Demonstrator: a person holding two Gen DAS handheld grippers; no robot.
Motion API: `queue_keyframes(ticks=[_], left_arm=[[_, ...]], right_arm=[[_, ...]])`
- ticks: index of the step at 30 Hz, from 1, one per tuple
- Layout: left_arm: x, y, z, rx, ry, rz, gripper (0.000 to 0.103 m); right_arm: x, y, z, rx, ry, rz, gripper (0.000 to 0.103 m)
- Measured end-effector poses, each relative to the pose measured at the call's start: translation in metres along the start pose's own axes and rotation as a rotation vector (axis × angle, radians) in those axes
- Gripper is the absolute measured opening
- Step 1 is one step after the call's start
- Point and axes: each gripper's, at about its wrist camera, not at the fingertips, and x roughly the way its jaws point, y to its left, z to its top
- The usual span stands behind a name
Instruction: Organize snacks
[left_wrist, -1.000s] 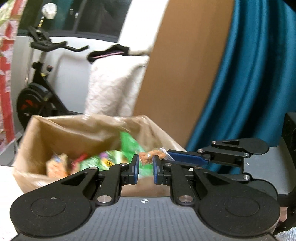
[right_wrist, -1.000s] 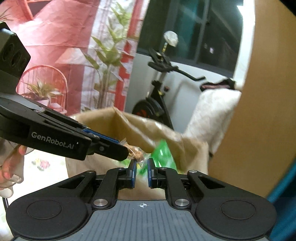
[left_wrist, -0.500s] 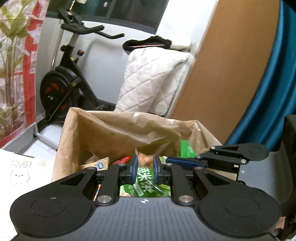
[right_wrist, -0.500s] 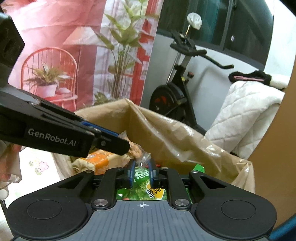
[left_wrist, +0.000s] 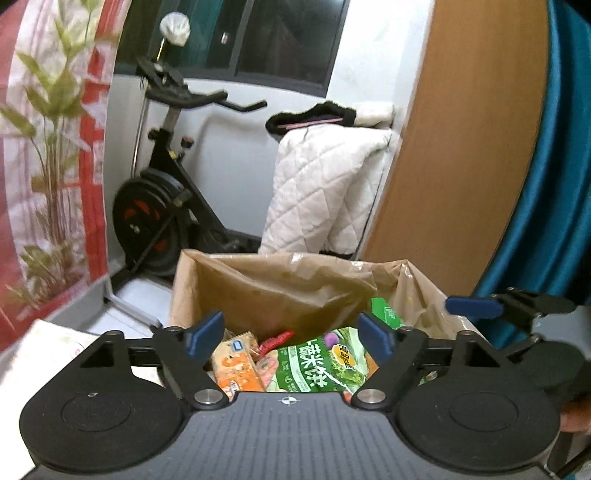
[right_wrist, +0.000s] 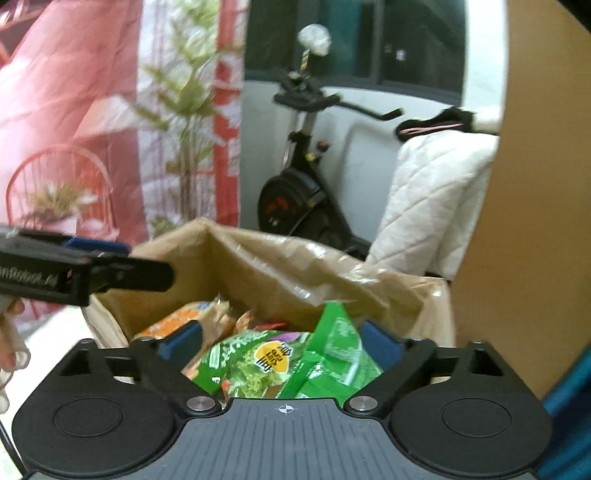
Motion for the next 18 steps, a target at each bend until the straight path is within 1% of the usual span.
queue_keyframes(ticks=[3, 4, 6, 9, 13, 18], left_arm=[[-0.021, -0.008, 0.003, 0.033, -0.03, 0.028, 0.087], [-0.028, -0.01, 0.004, 0.042, -0.038, 0.036, 0.09], [-0.044, -0.015, 0.005, 0.053, -0.063, 0.059, 0.092], [-0.066, -0.021, 0.006, 0.056, -0.095, 0.074, 0.094], [-0.09, -0.03, 0.004, 0.06, -0.109, 0.102, 0.097], [-0.111, -0.041, 0.0, 0.086, -0.131, 0.154, 0.098]], right_arm=[[-0.023, -0.002, 0.0, 0.056, -0.034, -0.028, 0.1], [-0.03, -0.002, 0.001, 0.068, -0.044, -0.043, 0.101], [-0.045, -0.001, -0.001, 0.082, -0.071, -0.063, 0.102], [-0.069, 0.005, -0.004, 0.106, -0.111, -0.081, 0.102], [-0.095, 0.011, -0.009, 0.134, -0.141, -0.088, 0.102], [-0.124, 0.021, -0.016, 0.168, -0.176, -0.097, 0.102]])
